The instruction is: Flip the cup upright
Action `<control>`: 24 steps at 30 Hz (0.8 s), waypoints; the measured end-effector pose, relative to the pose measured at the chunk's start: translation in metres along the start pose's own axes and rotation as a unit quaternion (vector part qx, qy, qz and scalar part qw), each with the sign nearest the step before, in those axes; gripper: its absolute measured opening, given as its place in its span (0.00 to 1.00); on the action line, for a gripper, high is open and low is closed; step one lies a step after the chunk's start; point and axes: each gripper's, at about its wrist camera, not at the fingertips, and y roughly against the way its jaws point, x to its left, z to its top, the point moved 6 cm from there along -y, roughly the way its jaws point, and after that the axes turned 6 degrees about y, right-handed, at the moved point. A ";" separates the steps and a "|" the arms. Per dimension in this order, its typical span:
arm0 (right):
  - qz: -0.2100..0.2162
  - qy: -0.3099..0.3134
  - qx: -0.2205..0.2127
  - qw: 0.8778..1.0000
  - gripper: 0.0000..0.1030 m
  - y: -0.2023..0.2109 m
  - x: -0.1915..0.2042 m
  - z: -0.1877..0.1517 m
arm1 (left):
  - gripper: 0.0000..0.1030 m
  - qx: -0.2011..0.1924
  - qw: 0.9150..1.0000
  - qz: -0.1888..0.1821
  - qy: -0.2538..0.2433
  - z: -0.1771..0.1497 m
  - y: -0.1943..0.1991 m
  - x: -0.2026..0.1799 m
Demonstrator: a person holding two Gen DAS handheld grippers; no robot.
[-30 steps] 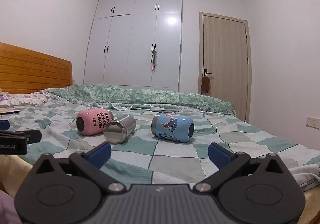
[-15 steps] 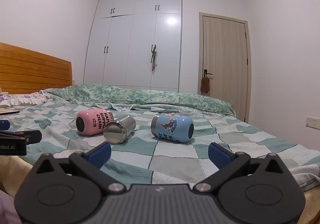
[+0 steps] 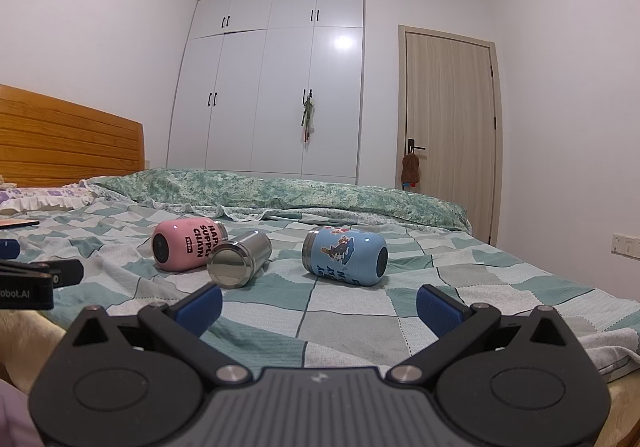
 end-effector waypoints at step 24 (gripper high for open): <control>0.000 0.002 -0.003 1.000 1.00 0.004 -0.002 0.002 | 1.00 -0.001 1.000 0.000 0.000 0.000 0.000 0.000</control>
